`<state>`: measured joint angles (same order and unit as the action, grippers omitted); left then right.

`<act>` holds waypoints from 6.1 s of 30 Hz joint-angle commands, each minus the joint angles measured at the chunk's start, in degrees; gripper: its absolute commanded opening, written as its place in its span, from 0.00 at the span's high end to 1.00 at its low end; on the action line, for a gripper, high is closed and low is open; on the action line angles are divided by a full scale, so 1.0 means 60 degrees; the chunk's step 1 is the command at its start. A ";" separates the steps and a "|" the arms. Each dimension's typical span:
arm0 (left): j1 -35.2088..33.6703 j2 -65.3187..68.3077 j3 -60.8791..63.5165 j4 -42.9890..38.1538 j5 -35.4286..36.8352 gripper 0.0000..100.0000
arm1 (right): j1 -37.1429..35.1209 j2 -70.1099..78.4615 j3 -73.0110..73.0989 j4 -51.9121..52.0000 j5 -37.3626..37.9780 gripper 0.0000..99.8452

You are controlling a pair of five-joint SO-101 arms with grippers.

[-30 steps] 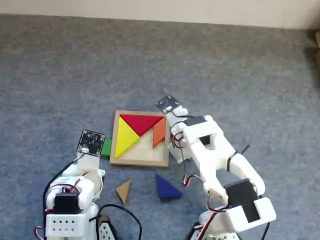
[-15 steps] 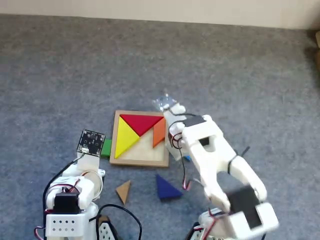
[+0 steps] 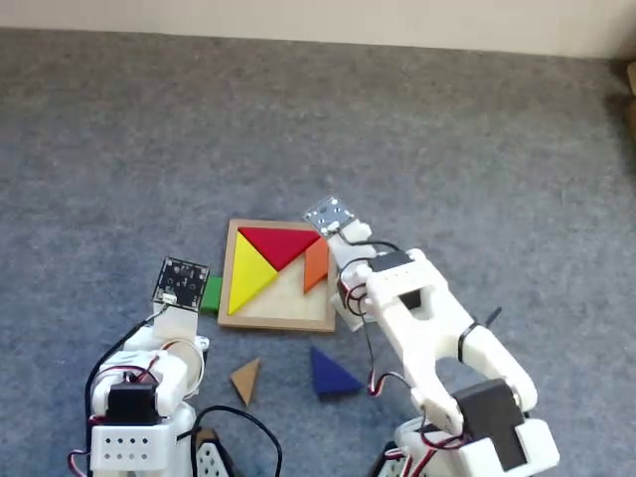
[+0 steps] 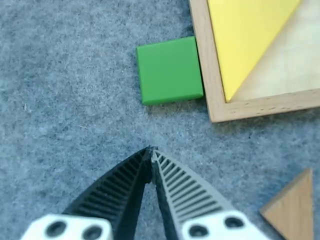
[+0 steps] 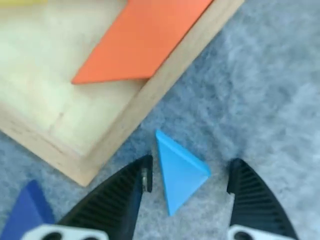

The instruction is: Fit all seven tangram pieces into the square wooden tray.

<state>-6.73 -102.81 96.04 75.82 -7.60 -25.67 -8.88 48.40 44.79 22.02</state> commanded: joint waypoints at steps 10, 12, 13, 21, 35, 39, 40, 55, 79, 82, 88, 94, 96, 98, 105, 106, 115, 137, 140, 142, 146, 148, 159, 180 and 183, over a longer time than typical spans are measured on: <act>-0.0125 -0.0344 0.0198 0.0044 -0.0015 0.99 | -0.0198 0.0886 -0.0593 -0.0256 0.0117 0.79; -0.0125 -0.0344 0.0198 0.0044 -0.0015 0.99 | -0.0198 0.0872 -0.0593 -0.0212 0.0117 0.84; -0.0125 -0.0344 0.0198 0.0044 -0.0015 0.99 | -0.0198 0.0872 -0.0593 -0.0212 0.0117 0.86; -0.0125 -0.0344 0.0198 0.0044 -0.0015 0.99 | -0.0154 0.0476 -0.0593 0.0374 0.0103 0.92; -0.0125 -0.0344 0.0198 0.0044 -0.0015 0.99 | -0.0212 -0.2220 -0.0593 0.0608 -0.0894 0.94; -0.0125 -0.0344 0.0198 0.0044 -0.0015 0.99 | -0.0755 -0.2220 -0.1136 0.0593 -0.1817 0.94; -0.0125 -0.0344 0.0198 0.0044 -0.0015 0.99 | -0.0960 -0.2220 -0.1297 0.0593 -0.2037 0.94; -0.0125 -0.0344 0.0198 0.0044 -0.0015 0.99 | -0.0725 -0.2205 -0.1253 0.2220 -0.3004 0.78; -0.0081 -0.0344 0.0198 0.0044 -0.0015 0.99 | 0.0081 0.0549 -0.1531 0.2249 -0.1817 0.78; -0.0081 -0.0344 0.0198 0.0044 -0.0015 0.99 | 0.0081 0.0872 -0.1531 0.2293 -0.1626 0.78; -0.0081 -0.0344 0.0198 0.0044 -0.0015 0.99 | 0.0066 0.1077 -0.1546 0.2293 -0.1597 0.81; -0.0081 -0.0344 0.0198 0.0044 -0.0015 0.99 | 0.0051 0.1077 -0.1546 0.2293 -0.1582 0.90; -0.0081 -0.0344 0.0198 0.0044 -0.0015 0.99 | 0.0051 0.1062 -0.1546 0.2293 -0.1582 0.90; -0.0081 -0.0344 0.0198 0.0044 -0.0015 0.99 | 0.0051 0.1018 -0.1546 0.2308 -0.1597 0.90; -0.0081 -0.0344 0.0198 0.0044 -0.0015 0.99 | 0.0022 -0.0564 -0.2088 0.3143 -0.1656 0.90; -0.0081 -0.0344 0.0198 0.0044 -0.0015 0.99 | 0.0007 -0.0755 -0.2176 0.3187 -0.1700 0.90; -0.0081 -0.0344 0.0198 0.0044 -0.0015 0.99 | -0.0681 -0.1033 -0.3582 0.3260 -0.3311 0.90; -0.0081 -0.0344 0.0198 0.0044 -0.0015 0.99 | -0.2879 0.3612 -0.7714 0.3245 -0.7985 0.89; -0.0081 -0.0344 0.0198 0.0044 -0.0015 0.99 | -0.2879 0.3758 -0.7802 0.3260 -0.7985 0.89; -0.0081 -0.0344 0.0198 0.0044 -0.0015 0.99 | -0.2879 0.3773 -0.7802 0.3260 -0.7985 0.89; -0.0081 -0.0344 0.0198 0.0044 -0.0015 0.99 | -0.2879 0.3773 -0.7773 0.3275 -0.7985 0.82; -0.0081 -0.0344 0.0198 0.0044 -0.0015 0.99 | -0.2879 0.3773 -0.7758 0.3275 -0.7985 0.81; -0.0081 -0.0344 0.0198 0.0044 -0.0015 0.99 | -0.2835 0.3626 -0.8286 0.4095 -0.7912 0.81; -0.0081 -0.0344 0.0198 0.0044 -0.0015 0.99 | -0.2513 0.4842 -0.8623 0.3729 -0.6286 0.99; -0.0081 -0.0344 0.0198 0.0044 -0.0015 0.99 | -0.2322 0.5004 -0.8623 0.3744 -0.6286 0.99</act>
<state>-6.73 -102.81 96.04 75.82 -7.60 -42.11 21.27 0.04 68.26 -16.48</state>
